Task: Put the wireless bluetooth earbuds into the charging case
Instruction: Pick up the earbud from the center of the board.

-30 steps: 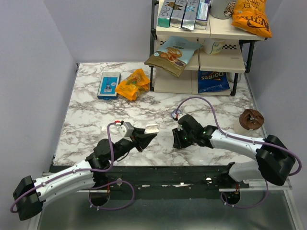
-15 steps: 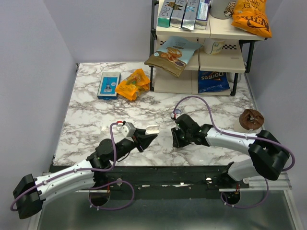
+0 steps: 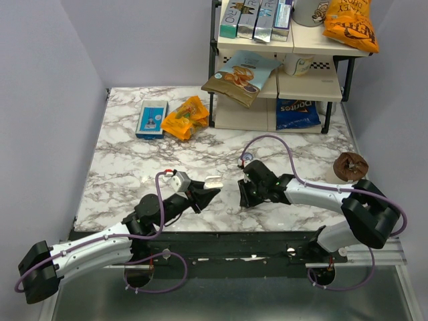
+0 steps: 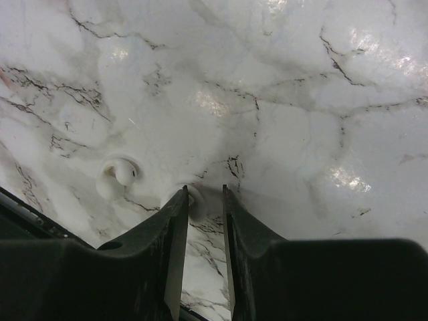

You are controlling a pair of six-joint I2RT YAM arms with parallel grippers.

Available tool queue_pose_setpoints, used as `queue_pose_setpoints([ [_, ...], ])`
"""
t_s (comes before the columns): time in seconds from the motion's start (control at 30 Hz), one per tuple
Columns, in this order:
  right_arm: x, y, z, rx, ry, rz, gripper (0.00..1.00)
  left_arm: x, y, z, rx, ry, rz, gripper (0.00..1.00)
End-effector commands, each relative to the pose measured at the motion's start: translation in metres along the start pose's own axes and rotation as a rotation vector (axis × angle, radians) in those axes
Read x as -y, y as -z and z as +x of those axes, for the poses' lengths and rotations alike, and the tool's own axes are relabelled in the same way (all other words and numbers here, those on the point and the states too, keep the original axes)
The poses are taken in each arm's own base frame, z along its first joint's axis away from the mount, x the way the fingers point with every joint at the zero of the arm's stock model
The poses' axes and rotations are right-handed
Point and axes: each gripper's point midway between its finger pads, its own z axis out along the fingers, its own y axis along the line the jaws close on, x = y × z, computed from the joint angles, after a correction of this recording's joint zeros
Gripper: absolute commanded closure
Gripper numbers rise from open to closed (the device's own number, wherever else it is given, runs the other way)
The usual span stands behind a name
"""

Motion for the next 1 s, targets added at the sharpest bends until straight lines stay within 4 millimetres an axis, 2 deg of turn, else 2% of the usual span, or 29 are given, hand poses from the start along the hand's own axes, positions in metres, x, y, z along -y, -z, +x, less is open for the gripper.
queue_pose_setpoints([
  [0.0,0.0,-0.006,0.01,-0.028,-0.016,-0.02,0.66,0.0,0.001,0.0,0.02,0.003,-0.003,1.0],
  [0.23,0.0,-0.005,0.014,-0.036,-0.013,-0.027,0.73,0.001,0.001,0.001,0.017,0.007,0.002,1.0],
  [0.47,-0.005,0.001,0.014,-0.031,-0.017,-0.048,0.99,0.002,0.001,0.002,0.014,0.008,0.005,1.0],
  [0.73,-0.008,0.011,0.003,0.01,-0.058,-0.045,0.99,0.003,0.001,0.0,0.014,0.005,0.006,1.0],
  [0.97,-0.01,0.036,-0.025,0.125,-0.075,-0.028,0.99,0.002,0.002,-0.002,0.021,0.003,-0.003,1.0],
])
